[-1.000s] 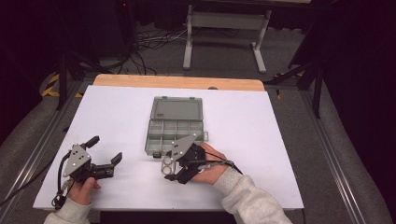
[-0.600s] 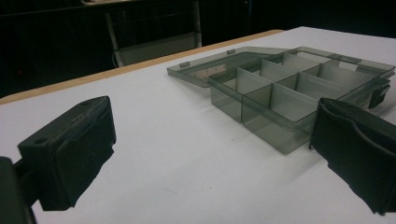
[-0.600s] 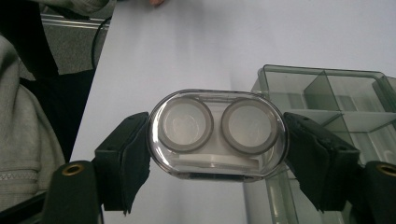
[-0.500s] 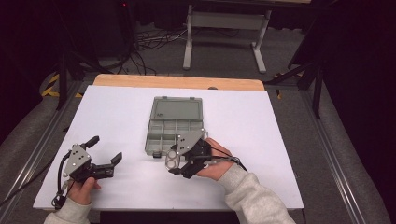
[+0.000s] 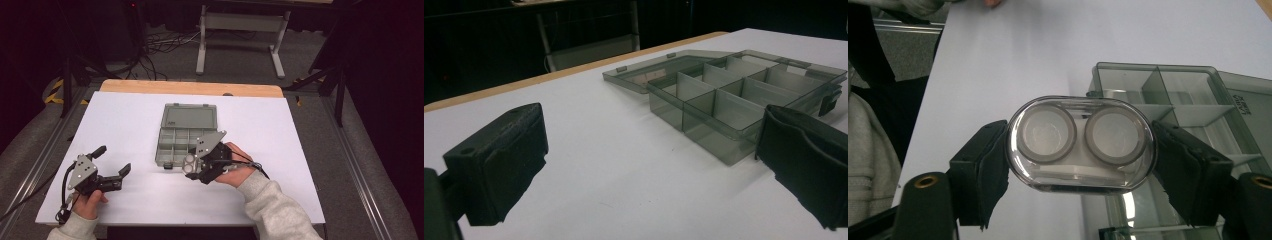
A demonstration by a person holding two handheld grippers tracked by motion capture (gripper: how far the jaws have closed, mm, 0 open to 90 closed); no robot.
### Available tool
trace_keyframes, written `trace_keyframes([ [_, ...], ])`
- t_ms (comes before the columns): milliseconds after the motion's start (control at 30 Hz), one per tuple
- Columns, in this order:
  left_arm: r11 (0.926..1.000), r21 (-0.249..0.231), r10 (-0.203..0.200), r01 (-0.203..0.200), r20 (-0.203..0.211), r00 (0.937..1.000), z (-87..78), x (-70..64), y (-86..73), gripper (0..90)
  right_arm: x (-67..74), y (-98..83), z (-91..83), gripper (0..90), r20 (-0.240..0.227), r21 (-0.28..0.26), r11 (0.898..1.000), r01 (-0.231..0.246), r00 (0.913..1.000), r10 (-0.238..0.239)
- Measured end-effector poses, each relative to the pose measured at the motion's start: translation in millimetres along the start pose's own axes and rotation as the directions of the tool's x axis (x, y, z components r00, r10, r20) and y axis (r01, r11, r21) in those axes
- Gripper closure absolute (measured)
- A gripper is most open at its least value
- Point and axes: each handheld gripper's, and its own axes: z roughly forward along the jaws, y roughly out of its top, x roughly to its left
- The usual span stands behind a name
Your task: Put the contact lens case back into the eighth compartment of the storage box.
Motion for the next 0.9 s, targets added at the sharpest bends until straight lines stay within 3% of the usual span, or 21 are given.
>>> trace_keyframes([
  [900, 1.0, -0.001, 0.001, -0.001, 0.001, 1.0, 0.1, -0.2, 0.0, 1.2, -24.6, -14.7, -16.2, 26.4, 0.065, -0.008, 0.999, -0.047, 0.9967, 0.048],
])
